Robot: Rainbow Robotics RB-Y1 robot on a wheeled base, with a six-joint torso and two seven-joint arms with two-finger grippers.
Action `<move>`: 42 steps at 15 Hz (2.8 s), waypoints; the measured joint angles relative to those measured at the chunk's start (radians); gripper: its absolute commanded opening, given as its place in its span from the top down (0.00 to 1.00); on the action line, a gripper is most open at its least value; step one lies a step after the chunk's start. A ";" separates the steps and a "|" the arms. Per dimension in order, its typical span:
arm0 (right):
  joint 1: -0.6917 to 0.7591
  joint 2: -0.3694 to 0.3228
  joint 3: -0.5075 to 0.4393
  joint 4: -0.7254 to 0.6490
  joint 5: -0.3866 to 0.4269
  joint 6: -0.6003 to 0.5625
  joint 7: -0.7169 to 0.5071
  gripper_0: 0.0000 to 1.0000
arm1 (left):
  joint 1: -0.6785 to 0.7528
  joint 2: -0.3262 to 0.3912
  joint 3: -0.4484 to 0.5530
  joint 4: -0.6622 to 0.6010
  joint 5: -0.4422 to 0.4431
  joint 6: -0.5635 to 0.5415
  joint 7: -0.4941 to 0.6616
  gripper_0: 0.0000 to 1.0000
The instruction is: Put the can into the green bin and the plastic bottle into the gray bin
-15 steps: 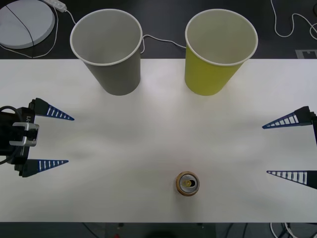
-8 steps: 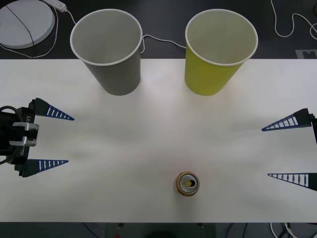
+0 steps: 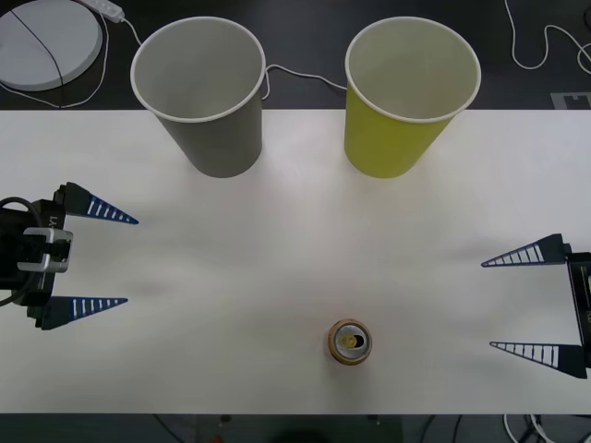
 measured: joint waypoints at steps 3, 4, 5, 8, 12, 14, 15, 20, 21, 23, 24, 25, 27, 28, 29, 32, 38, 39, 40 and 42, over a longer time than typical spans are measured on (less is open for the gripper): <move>-0.004 0.045 0.010 0.077 -0.006 0.000 0.089 0.00 | 0.000 0.000 0.000 0.000 0.000 0.000 0.000 0.00; -0.006 0.065 0.013 0.105 -0.008 0.000 0.114 0.00 | 0.000 0.000 0.000 0.000 0.000 0.000 0.000 0.00; -0.010 0.083 0.017 0.131 -0.009 0.000 0.140 0.00 | 0.000 0.000 0.000 0.000 0.000 0.000 0.000 0.00; -0.033 0.134 0.033 0.221 -0.010 0.000 0.214 0.00 | 0.000 0.000 0.000 0.000 0.000 0.000 0.000 0.00; -0.093 0.195 0.067 0.395 -0.014 0.000 0.335 0.00 | 0.000 0.000 0.000 0.000 0.000 0.000 0.000 0.00; -0.120 0.198 0.122 0.482 -0.053 0.000 0.399 0.00 | 0.000 0.000 0.000 0.000 0.000 0.000 0.000 0.00; -0.130 0.199 0.152 0.520 -0.076 0.000 0.423 0.00 | 0.000 0.000 0.000 0.000 0.000 0.000 0.000 0.00; -0.158 0.202 0.276 0.602 -0.141 0.000 0.460 0.00 | 0.000 0.000 0.000 0.000 0.000 0.000 0.000 0.00; -0.157 0.202 0.298 0.602 -0.152 0.003 0.461 0.00 | 0.000 0.000 0.000 0.000 0.000 0.000 0.000 0.00; -0.158 0.207 0.352 0.602 -0.189 0.023 0.465 0.00 | 0.000 0.000 0.000 0.000 0.000 0.000 0.000 0.00; -0.158 0.210 0.373 0.601 -0.206 0.034 0.467 0.00 | 0.000 0.000 0.000 0.000 0.000 0.000 0.000 0.00; -0.159 0.214 0.397 0.601 -0.221 0.049 0.471 0.00 | 0.000 0.000 0.000 0.000 0.000 0.000 0.000 0.00; -0.160 0.225 0.432 0.602 -0.242 0.080 0.480 0.00 | 0.000 0.000 0.000 0.000 0.000 0.000 0.000 0.00; -0.162 0.232 0.438 0.602 -0.245 0.092 0.485 0.00 | 0.000 0.000 0.000 0.000 0.000 0.000 0.000 0.00; -0.164 0.239 0.448 0.602 -0.246 0.105 0.491 0.00 | 0.000 0.000 0.000 0.000 0.000 0.000 0.000 0.00; -0.168 0.257 0.491 0.602 -0.268 0.158 0.505 0.00 | 0.000 0.000 0.000 0.000 0.000 0.000 0.000 0.00; -0.177 0.309 0.541 0.602 -0.282 0.226 0.521 0.00 | 0.000 0.000 0.000 0.000 0.000 0.000 0.000 0.00; -0.179 0.316 0.545 0.602 -0.282 0.234 0.522 0.00 | 0.000 0.000 0.000 0.000 0.000 0.000 0.000 0.00; -0.180 0.321 0.548 0.602 -0.283 0.238 0.524 0.00 | 0.000 0.000 0.000 0.000 0.000 0.000 0.000 0.00; -0.185 0.331 0.557 0.602 -0.283 0.241 0.525 0.00 | 0.000 0.000 0.000 0.000 0.000 0.000 0.000 0.00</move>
